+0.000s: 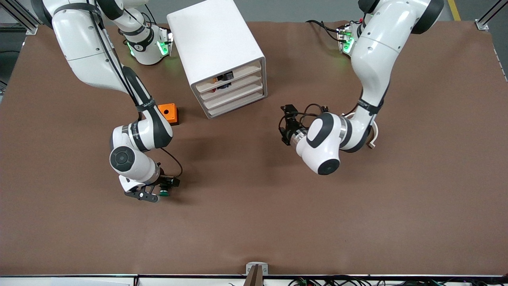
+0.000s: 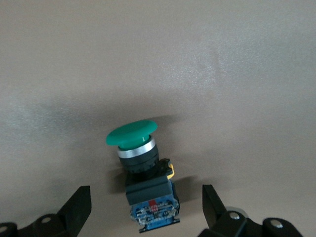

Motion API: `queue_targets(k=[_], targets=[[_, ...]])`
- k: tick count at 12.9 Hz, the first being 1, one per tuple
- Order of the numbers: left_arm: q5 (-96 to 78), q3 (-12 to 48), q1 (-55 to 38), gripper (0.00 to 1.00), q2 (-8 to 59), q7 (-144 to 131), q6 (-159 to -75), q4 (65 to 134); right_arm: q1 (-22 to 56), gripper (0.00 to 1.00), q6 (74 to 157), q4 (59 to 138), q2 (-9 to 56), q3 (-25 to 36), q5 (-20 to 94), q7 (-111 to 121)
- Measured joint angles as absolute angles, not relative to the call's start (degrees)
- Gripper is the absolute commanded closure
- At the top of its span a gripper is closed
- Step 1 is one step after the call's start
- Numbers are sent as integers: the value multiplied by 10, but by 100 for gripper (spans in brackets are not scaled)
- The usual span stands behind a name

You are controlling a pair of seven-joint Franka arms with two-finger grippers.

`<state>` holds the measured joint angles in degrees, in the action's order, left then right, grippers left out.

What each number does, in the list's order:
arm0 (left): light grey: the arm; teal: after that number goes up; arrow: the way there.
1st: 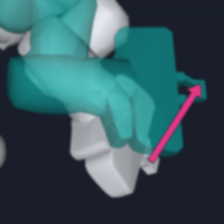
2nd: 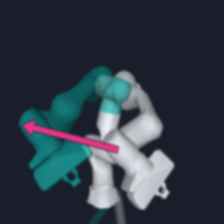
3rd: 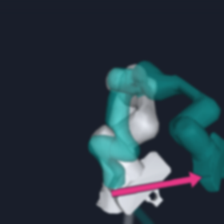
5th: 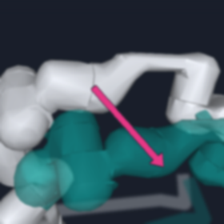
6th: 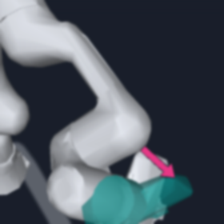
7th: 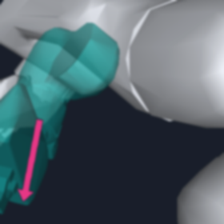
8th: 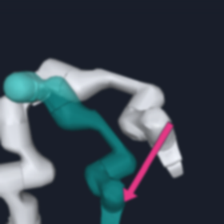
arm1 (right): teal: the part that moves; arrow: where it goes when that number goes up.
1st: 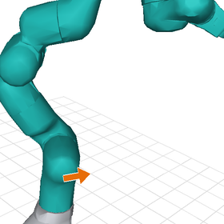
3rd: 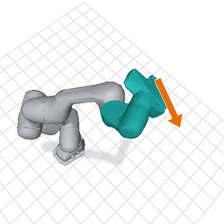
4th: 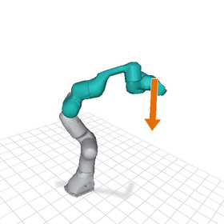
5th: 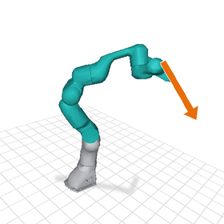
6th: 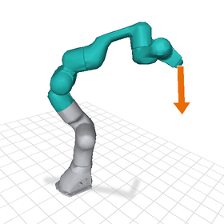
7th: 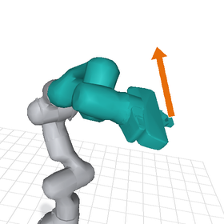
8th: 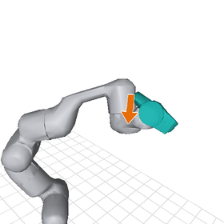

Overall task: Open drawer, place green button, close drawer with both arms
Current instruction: 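Pull the cabinet drawer open with the left gripper while the right gripper lifts the button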

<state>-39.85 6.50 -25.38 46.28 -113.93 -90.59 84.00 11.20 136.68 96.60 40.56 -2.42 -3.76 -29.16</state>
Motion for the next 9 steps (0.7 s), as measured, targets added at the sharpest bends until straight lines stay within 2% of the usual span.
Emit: queue_targets(k=[1, 3, 6, 8, 9], targets=[[-443, 65, -266, 10, 480, -1155, -906, 840, 112, 23, 1367, 966, 406, -24, -38, -292], [-534, 65, -279, 20, 515, -1176, -909, 840, 112, 51, 1364, 965, 406, -21, -38, -293], [-602, 65, -286, 26, 547, -1236, -909, 840, 112, 82, 1363, 965, 406, -18, -38, -297], [-620, 66, -307, 28, 553, -1292, -909, 839, 112, 95, 1363, 964, 406, -18, -38, -297], [-627, 66, -320, 33, 553, -1311, -909, 839, 112, 96, 1362, 964, 406, -18, -38, -297]])
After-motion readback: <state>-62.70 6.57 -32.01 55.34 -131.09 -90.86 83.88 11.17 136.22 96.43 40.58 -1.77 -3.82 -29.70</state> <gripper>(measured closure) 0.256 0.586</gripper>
